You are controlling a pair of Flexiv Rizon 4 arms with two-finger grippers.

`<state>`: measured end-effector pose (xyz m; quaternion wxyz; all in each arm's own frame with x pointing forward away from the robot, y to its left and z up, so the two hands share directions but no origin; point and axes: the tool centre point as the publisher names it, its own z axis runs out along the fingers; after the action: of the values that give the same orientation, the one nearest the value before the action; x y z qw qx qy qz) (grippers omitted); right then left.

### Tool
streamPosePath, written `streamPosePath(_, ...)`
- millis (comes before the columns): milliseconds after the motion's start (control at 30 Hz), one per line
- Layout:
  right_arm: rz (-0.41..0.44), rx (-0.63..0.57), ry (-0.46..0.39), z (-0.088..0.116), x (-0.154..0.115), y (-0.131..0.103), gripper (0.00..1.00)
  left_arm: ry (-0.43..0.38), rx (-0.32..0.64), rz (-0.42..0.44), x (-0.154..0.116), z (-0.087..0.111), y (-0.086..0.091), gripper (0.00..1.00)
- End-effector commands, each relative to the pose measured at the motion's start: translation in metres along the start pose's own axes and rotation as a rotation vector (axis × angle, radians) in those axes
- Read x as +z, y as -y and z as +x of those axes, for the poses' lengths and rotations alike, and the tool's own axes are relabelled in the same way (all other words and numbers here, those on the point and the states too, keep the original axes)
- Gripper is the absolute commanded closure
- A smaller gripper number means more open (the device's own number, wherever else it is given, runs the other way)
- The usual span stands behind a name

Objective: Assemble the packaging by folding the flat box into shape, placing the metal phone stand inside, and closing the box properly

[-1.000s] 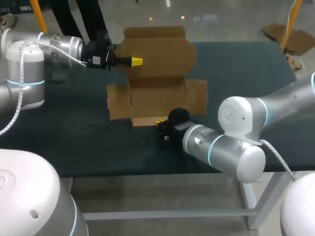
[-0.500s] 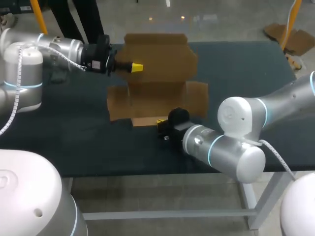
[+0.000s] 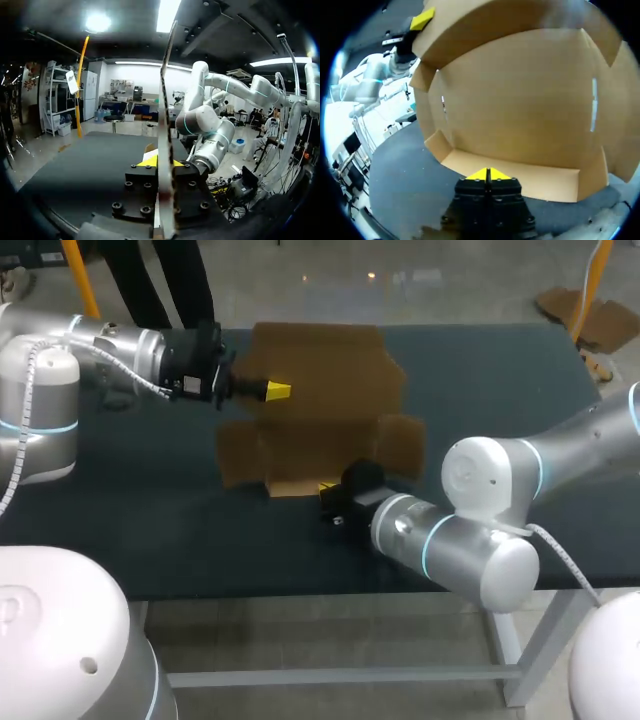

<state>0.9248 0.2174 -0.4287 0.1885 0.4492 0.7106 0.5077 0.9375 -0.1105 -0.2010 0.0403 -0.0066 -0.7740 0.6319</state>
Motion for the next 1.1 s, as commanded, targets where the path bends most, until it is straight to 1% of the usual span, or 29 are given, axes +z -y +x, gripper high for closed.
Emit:
streamPosePath(33,-0.004,-0.001,0.004,-0.001,0.003,0.004,1.00,0.016,0.007,-0.006,0.002,0.009,0.000,1.00)
streamPosePath(500,-0.004,-0.001,0.004,-0.001,0.003,0.004,1.00,0.007,-0.009,0.010,0.011,0.015,-0.016,1.00)
streamPosePath(833,-0.004,-0.001,0.004,-0.001,0.003,0.004,1.00,0.009,-0.022,0.009,0.013,0.014,-0.021,1.00)
streamPosePath(1100,-0.004,-0.001,0.004,-0.001,0.003,0.004,1.00,0.012,-0.021,0.024,0.011,0.014,-0.023,1.00)
